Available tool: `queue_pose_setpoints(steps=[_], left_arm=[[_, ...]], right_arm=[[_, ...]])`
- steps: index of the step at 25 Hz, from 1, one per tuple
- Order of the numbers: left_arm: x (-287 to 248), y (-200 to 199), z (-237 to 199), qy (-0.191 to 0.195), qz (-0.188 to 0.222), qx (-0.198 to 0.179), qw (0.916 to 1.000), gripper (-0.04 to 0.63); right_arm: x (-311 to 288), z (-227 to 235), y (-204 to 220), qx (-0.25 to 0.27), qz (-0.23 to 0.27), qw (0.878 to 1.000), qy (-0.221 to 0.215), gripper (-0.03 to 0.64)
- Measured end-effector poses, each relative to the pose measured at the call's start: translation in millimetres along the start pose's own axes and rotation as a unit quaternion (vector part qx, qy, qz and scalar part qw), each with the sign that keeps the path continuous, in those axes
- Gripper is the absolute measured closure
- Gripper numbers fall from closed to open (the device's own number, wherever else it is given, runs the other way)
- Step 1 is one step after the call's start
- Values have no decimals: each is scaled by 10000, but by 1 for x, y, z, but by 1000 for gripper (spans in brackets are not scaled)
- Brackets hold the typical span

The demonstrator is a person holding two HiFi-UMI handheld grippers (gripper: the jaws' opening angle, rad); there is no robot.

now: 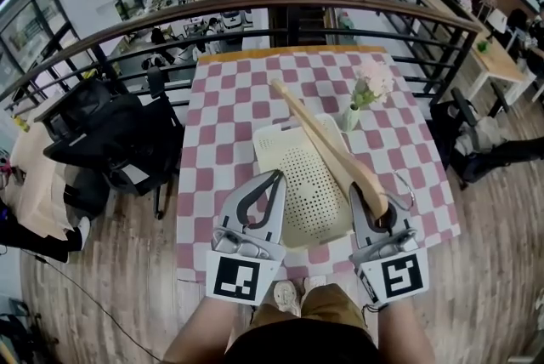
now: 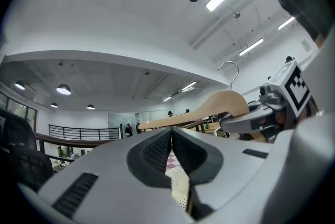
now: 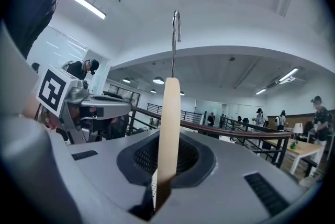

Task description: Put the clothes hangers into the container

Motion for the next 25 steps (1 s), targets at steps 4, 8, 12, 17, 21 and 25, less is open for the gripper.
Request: queue_pose_setpoints(steps=[4, 8, 12, 17, 21, 25], left_arm=[[-10, 2, -7, -143, -85, -13, 9999, 585], [-19, 2, -12, -309, -186, -48, 9993, 586], [-29, -3, -15, -485, -209, -184, 9984, 586], [-44, -1, -16, -715, -303, -240, 9967, 586], [-50, 7, -19, -975, -425, -213, 9941, 586], [-51, 13, -20, -1184, -478, -147, 9917, 586]], right_arm=[[-12, 11, 2, 24, -10, 9999, -131, 581], [-25, 24, 6, 22, -75, 9995, -308, 583], [-35, 31, 8, -39, -45, 9985, -543, 581], [-42, 38, 17, -17, -56, 9969, -785, 581], [-47, 37, 31, -106, -193, 9954, -934, 583], [-54, 37, 42, -49, -372, 9925, -1167, 583]])
Point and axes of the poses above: the fingertips, and each gripper's own axes: x backward along the fingers, z to its right, y out of its underside, the point moved 3 cm from there along x, backward along the fingers, and after that the axes turned 3 degrees about x, right-handed, at the moved point
